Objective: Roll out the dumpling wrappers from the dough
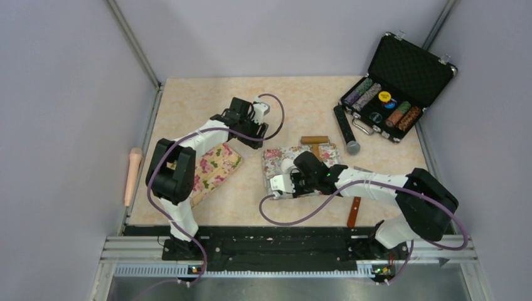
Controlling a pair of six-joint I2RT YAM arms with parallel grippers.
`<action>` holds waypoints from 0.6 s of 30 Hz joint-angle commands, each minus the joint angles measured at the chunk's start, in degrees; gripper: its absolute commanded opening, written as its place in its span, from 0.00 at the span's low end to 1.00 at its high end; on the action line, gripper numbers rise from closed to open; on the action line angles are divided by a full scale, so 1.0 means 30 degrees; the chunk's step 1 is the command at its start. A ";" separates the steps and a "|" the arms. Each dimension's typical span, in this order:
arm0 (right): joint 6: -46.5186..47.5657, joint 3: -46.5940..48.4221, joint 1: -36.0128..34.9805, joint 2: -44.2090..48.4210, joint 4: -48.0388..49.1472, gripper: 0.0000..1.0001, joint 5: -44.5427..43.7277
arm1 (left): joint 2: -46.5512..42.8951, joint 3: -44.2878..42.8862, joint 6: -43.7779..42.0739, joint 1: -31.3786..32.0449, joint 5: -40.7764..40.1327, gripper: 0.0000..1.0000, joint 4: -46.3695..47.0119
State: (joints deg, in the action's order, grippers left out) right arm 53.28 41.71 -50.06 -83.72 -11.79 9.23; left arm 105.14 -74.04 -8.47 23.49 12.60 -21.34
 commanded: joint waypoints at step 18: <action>-0.1192 -0.0181 0.0244 0.2018 0.0253 0.41 -0.0641 | -0.1063 0.0110 0.0098 -0.0131 0.0315 0.64 0.0602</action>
State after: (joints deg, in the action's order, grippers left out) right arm 50.74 41.65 -49.69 -81.19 -14.94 7.86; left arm 104.75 -74.02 -8.45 23.33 12.62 -21.34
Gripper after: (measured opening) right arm 0.411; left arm 0.635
